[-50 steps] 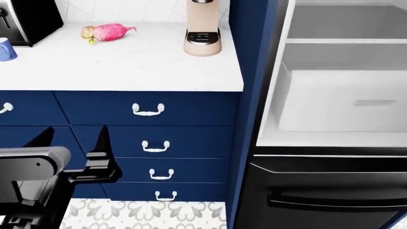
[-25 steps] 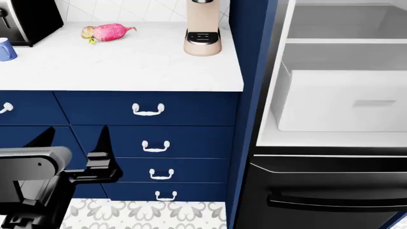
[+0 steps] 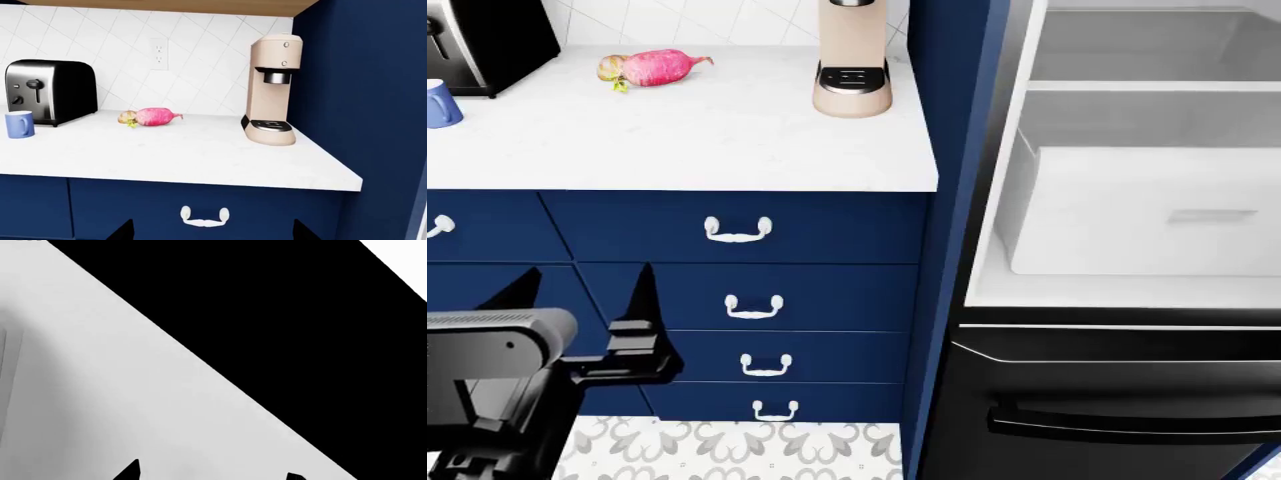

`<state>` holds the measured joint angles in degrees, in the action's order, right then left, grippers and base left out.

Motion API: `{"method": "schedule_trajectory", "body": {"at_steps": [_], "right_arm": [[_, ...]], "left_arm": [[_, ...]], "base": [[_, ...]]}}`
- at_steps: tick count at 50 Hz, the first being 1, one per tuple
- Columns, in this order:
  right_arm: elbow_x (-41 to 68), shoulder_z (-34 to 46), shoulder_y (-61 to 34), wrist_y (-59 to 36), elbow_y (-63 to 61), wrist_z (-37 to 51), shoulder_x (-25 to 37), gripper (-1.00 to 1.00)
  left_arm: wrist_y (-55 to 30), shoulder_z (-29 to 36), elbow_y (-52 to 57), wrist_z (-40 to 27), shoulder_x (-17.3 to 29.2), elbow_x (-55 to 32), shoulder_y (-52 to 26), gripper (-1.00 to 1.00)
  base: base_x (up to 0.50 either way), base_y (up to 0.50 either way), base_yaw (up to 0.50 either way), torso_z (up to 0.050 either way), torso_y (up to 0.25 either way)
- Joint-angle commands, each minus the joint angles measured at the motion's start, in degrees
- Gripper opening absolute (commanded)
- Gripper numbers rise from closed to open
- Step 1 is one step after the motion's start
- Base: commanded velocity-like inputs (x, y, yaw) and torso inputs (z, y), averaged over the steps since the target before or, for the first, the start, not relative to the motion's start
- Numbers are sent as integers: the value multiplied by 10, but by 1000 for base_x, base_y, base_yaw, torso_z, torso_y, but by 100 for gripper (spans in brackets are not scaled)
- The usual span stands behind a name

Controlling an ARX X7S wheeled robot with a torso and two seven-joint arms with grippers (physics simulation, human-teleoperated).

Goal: Open the fridge door

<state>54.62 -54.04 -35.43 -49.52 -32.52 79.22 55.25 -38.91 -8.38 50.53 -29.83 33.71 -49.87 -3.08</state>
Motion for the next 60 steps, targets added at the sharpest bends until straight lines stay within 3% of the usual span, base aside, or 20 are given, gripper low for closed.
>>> {"method": "schedule_trajectory", "body": {"at_steps": [1,13,27,45,60], "right_arm": [[2,42,-12,-14,4,19,17,100],[-11,55,-21,-17,34,23,22,100],[-116,107,-26,38,139,32,33,100],[-232,100,-23,104,259,36,56,100],[-274,132,-22,214,406,-66,106,100]], "left_arm": [[0,4,-4,-2,1,1,-5,100],[3,9,-2,-3,2,2,-2,100],[7,8,-3,-3,5,3,2,100],[9,15,-7,-5,7,5,-2,100],[13,9,-4,-7,11,2,8,100]], "base": [[0,0,0,0,0],[0,0,0,0,0],[0,0,0,0,0],[0,0,0,0,0],[0,0,0,0,0]]}}
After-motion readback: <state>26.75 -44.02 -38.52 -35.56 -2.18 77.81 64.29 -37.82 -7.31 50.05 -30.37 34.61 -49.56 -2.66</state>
